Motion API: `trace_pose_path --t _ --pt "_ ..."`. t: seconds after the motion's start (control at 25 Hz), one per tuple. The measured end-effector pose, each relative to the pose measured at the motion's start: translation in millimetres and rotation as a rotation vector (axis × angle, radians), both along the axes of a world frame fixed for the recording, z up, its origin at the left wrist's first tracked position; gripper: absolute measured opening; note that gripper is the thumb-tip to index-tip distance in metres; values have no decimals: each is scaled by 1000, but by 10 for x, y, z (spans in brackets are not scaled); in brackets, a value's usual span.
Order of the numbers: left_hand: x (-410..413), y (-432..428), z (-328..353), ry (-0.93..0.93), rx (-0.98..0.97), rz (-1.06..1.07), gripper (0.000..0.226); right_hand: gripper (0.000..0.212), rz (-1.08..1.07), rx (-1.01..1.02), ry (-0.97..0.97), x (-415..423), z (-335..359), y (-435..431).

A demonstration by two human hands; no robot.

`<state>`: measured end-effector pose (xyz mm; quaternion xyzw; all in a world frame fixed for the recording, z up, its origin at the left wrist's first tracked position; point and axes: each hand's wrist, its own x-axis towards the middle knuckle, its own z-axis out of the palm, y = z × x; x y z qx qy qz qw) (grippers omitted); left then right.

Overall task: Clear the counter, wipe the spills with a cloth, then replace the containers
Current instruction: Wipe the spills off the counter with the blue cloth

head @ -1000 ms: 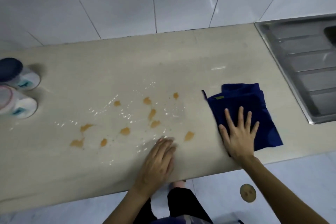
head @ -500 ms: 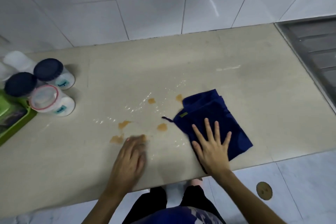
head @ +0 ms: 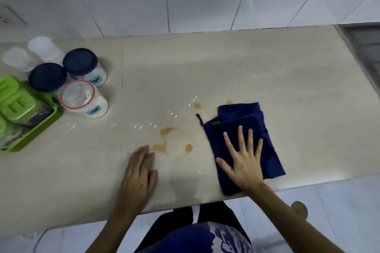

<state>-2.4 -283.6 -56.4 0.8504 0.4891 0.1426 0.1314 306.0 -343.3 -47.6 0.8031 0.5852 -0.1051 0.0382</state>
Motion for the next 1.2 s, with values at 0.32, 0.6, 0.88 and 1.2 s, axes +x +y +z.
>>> trace_pose_path --t 0.32,0.6,0.88,1.2 --pt "-378 275 77 52 -70 184 62 79 5 3 29 -253 -45 92" --pt "-595 307 -68 95 -105 288 66 81 -47 -19 0 -428 -18 240" --pt "-579 321 -50 58 -85 293 62 71 208 33 58 -1469 -78 608" --pt "-593 310 -25 -17 -89 318 64 75 -63 -30 -4 -492 -16 548"
